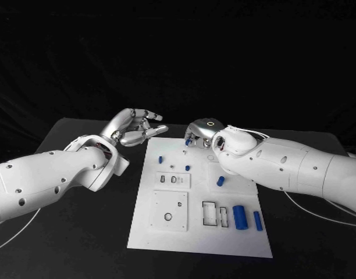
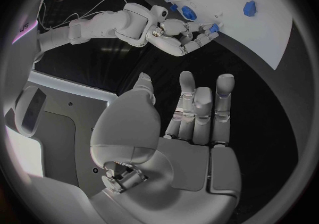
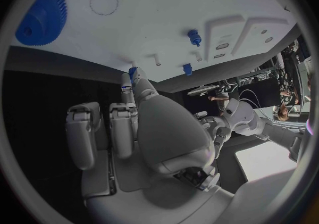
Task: Assemble the parts on the task board
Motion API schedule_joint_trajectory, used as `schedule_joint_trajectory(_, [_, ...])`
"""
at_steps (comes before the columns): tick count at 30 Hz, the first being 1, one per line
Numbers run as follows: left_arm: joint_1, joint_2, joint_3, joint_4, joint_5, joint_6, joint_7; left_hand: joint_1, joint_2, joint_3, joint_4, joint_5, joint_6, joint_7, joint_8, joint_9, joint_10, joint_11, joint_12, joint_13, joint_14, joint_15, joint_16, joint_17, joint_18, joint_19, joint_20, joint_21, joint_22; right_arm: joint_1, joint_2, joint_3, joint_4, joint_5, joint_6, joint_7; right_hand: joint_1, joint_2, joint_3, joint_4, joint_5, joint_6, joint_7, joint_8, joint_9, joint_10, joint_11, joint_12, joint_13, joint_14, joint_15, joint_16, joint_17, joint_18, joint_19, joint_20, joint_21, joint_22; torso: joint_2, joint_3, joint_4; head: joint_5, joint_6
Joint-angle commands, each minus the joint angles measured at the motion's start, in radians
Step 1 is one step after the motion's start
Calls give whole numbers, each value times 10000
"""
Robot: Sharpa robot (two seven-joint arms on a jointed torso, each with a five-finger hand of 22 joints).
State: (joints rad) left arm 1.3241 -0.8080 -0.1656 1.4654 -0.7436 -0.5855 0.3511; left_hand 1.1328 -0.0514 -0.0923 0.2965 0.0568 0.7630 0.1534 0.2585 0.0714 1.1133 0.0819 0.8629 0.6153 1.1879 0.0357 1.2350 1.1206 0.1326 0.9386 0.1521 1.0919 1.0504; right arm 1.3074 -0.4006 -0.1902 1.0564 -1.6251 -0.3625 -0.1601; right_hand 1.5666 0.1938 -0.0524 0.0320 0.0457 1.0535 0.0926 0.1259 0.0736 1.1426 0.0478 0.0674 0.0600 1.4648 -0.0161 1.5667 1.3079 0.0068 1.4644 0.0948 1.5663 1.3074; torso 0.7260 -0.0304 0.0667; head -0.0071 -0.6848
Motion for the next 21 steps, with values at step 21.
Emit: schedule_joint_trajectory(21, [73, -14, 10, 91, -36, 31, 57, 94, 131, 32, -45, -56, 95, 4, -71, -6, 17, -10, -63, -24, -67, -14, -35, -3, 60, -66, -1, -42, 13, -42, 201, 3, -302, -142, 284, -59, -17, -11, 59, 59, 44, 7, -19, -69, -6, -93, 28, -68, -7, 1060, 7, 41, 2629, -68, 1064, 30, 45, 2634, -12, -17, 25, -53, 20])
